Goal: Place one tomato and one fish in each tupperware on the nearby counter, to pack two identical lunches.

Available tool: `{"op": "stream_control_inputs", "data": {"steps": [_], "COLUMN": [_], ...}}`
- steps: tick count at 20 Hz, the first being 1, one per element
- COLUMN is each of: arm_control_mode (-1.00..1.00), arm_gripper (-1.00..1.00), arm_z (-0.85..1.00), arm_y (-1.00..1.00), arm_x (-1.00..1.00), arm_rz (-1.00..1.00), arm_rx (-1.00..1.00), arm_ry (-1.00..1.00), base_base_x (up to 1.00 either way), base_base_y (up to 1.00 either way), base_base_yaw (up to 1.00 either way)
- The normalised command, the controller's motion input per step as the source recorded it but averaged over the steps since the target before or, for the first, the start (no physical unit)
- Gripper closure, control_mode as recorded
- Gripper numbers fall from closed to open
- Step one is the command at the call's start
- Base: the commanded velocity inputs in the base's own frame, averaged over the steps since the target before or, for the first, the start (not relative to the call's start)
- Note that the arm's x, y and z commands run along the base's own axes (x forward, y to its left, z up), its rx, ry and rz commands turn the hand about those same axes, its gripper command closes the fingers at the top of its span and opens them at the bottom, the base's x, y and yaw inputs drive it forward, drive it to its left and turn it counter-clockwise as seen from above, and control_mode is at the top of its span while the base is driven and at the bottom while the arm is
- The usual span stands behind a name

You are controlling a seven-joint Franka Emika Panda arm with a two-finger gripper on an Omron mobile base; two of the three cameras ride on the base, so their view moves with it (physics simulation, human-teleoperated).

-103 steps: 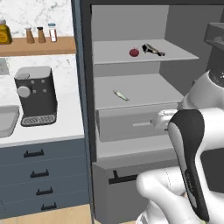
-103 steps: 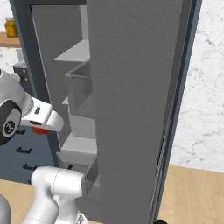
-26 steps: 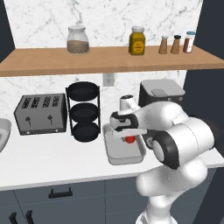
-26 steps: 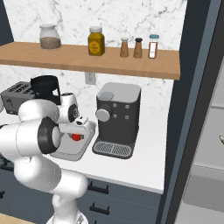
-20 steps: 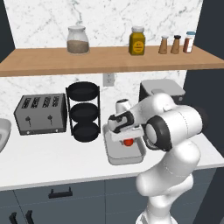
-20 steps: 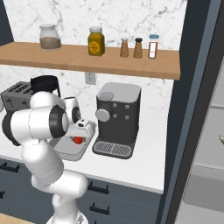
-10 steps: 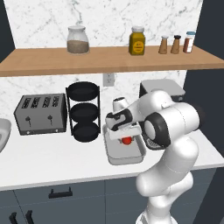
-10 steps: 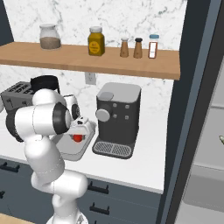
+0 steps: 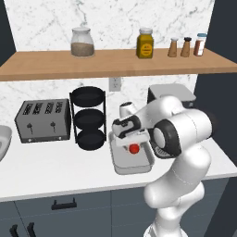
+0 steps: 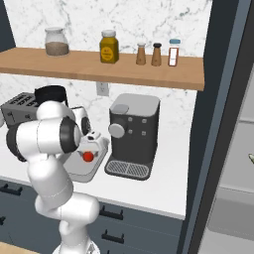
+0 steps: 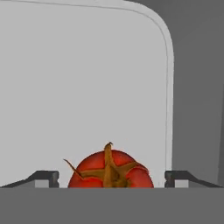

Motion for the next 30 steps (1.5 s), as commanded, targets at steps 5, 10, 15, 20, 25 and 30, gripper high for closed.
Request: {"op": "stream_control_inputs", "data": {"steps": [5, 10, 15, 20, 25, 30], "arm_control_mode": [-1.00, -1.00, -1.00, -1.00, -1.00, -1.00], "arm_gripper": [-1.00, -1.00, -1.00, -1.00, -1.00, -1.00], "arm_z": [0.59, 0.59, 0.34, 0.50, 1.00, 1.00], "arm_y": [-0.16, -0.33, -0.30, -0.10, -0.05, 0.00], "arm_x": [-0.47, -0.91, -1.00, -0.99, -0.65, -0.96], "arm_rz": [0.00, 0.01, 0.02, 0.05, 0.02, 0.00], "arm_rx": [0.03, 0.11, 0.11, 0.04, 0.00, 0.00], "arm_ry": [-0.20, -0.19, -0.11, -0.05, 0.04, 0.07], "base_base_x": [0.00, 0.00, 0.00, 0.00, 0.00, 0.00], "base_base_y": [0.00, 0.00, 0.00, 0.00, 0.00, 0.00], "base_base_yaw": [0.00, 0.00, 0.00, 0.00, 0.00, 0.00]}}
